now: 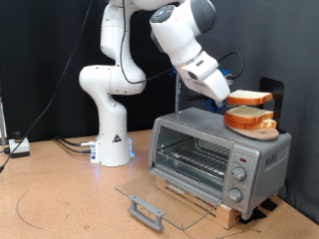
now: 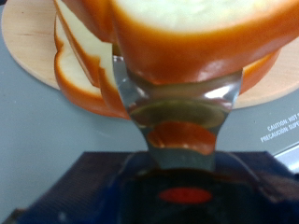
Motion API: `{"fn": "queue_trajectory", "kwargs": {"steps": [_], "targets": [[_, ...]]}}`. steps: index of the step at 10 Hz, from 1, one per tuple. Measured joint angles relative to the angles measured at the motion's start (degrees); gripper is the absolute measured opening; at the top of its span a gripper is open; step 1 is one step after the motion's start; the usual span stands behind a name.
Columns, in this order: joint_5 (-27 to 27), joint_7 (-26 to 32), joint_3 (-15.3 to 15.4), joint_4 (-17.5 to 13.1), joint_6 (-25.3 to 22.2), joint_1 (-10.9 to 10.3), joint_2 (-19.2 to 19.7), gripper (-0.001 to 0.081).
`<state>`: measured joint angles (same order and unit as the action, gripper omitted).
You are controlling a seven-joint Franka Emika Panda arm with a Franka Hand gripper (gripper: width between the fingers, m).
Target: Make a piece of toast with the oven
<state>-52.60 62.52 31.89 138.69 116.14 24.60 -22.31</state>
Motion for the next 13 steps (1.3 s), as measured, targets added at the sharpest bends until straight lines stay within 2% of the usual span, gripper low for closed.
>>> {"fn": "queue_trajectory", "kwargs": {"steps": [4,7,11,13], "targets": [[1.53,5.56,-5.63,0.57,-2.58,2.08,-0.11,0.0423],[4.08,9.34,-10.85,0.39,-8.03,4.36,-0.28,0.0423],[12.41,11.39,-16.42,-0.33,-14.59,8.16,-0.36,0.0423],[14.77,13.63,-19.12,-0.37,-16.5,9.96,-0.35,0.0423]]}}
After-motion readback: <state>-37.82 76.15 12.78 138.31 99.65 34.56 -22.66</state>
